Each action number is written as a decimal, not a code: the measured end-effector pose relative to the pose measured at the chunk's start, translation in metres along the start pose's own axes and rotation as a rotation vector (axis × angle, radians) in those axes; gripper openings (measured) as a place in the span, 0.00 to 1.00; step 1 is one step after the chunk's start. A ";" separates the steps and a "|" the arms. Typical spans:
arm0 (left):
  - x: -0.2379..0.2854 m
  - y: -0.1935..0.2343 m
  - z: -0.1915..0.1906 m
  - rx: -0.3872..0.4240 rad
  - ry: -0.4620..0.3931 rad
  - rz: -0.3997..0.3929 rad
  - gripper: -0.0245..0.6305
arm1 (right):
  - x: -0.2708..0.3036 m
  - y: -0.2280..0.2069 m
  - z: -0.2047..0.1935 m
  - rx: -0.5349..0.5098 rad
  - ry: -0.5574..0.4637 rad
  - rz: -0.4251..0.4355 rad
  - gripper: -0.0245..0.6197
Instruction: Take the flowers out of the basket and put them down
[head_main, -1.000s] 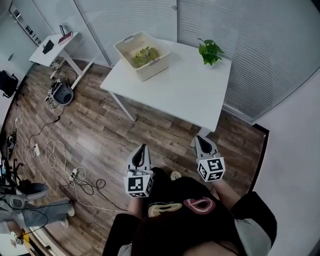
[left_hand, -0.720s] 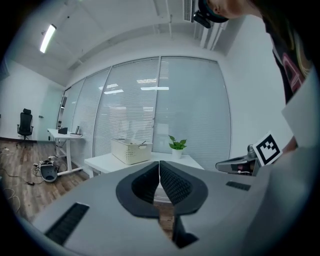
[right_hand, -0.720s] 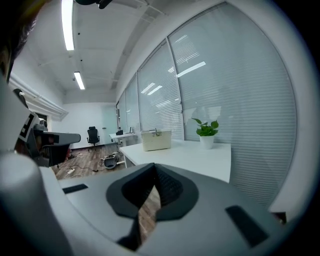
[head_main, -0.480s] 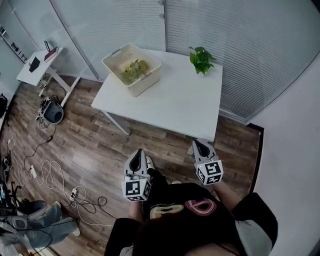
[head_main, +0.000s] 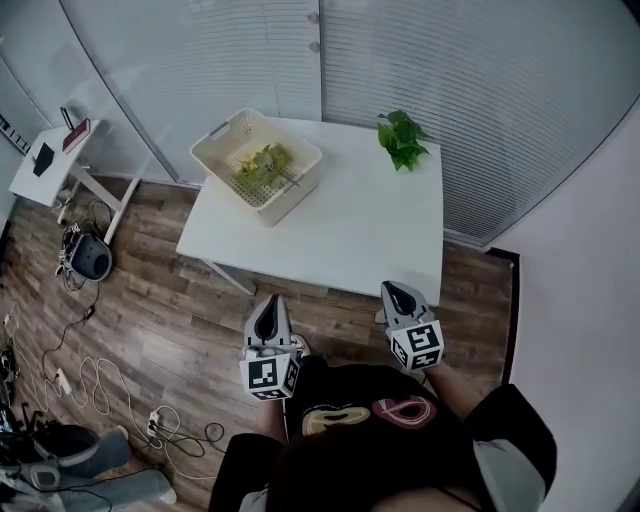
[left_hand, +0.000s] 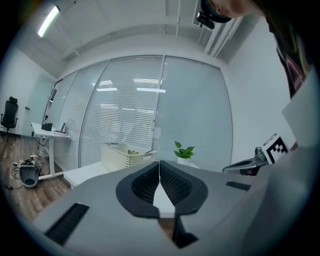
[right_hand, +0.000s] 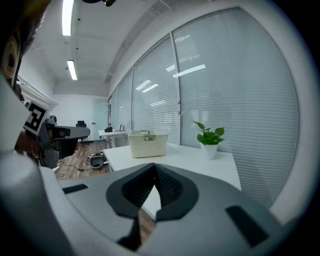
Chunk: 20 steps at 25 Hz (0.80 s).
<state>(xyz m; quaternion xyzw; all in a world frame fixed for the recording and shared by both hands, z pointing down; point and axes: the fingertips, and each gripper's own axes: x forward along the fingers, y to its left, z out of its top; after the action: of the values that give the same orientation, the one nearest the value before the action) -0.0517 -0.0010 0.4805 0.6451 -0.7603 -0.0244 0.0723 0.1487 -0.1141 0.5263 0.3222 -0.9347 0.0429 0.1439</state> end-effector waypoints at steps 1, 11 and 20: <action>0.006 0.006 0.000 0.003 0.004 -0.009 0.07 | 0.006 0.001 0.002 0.004 0.003 -0.007 0.05; 0.057 0.073 0.015 0.028 0.041 -0.107 0.07 | 0.085 0.021 0.022 0.045 0.011 -0.106 0.05; 0.080 0.132 0.023 0.024 0.055 -0.137 0.07 | 0.138 0.046 0.025 0.143 0.063 -0.126 0.05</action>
<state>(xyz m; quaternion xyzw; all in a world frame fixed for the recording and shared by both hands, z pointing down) -0.1961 -0.0588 0.4814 0.6967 -0.7125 -0.0023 0.0834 0.0102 -0.1634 0.5437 0.3883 -0.9021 0.1108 0.1522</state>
